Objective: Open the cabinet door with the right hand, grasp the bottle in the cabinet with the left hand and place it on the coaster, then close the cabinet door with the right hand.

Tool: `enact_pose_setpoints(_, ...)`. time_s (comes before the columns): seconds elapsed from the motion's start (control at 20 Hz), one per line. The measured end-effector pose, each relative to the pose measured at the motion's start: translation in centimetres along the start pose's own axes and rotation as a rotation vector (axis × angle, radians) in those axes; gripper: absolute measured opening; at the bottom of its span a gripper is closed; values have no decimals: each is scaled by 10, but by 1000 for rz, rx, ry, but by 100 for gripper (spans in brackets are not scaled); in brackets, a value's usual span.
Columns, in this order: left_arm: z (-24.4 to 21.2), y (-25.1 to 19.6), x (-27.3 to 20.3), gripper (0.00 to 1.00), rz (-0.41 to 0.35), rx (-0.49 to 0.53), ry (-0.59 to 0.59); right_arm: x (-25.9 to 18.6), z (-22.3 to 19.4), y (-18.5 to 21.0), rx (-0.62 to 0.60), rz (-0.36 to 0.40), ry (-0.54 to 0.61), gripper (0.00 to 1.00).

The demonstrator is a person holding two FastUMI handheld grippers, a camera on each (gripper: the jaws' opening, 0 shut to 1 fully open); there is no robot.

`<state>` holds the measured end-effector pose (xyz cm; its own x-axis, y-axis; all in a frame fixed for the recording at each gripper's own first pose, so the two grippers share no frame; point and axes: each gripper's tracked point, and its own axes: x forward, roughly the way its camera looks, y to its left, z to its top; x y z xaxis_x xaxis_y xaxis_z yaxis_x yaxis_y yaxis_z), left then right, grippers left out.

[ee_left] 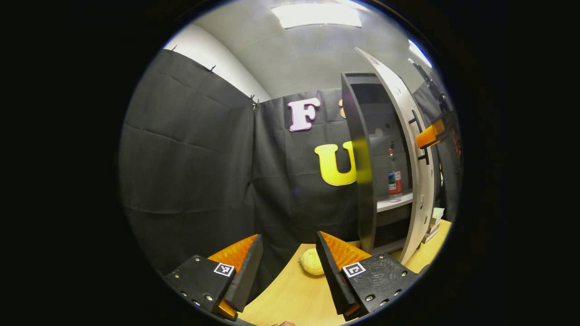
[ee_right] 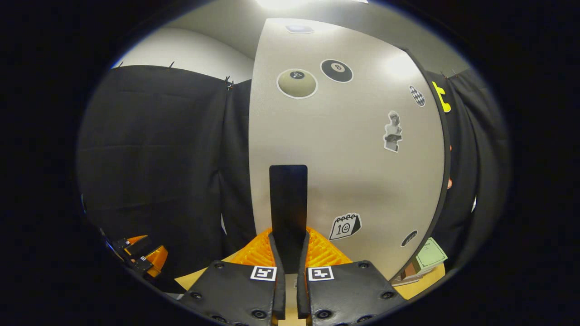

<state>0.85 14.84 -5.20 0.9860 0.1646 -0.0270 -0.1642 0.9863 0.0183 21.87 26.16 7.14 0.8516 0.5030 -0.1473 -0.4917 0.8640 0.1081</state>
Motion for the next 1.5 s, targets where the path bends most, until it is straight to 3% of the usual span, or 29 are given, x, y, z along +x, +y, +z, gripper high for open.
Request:
enact_pose_setpoints(0.3, -1, -31, 15, 68, -87, -16, -1, -7, -1, -7, -32, -40, -5, 11)
enact_pose_setpoints(0.35, 1, -39, 18, 68, -109, -18, -5, -9, -1, -8, -25, -45, -5, 8)
enact_pose_setpoints(0.85, 18, -141, 8, 68, -331, -34, -39, -32, -2, -31, -35, -149, 14, 11)
enact_pose_setpoints(0.9, 18, -151, 6, 66, -347, -33, -36, -33, -1, -35, -39, -159, 16, 7)
enact_pose_setpoints(0.95, 20, -162, 2, 66, -361, -33, -37, -35, -3, -37, -34, -163, 22, 11)
enact_pose_setpoints(1.2, 31, -215, -21, 68, -402, -49, -32, -45, -5, -43, 6, -172, 23, 7)
enact_pose_setpoints(1.5, 43, -278, -51, 68, -435, -54, -24, -49, -5, -64, -29, -204, 13, 10)
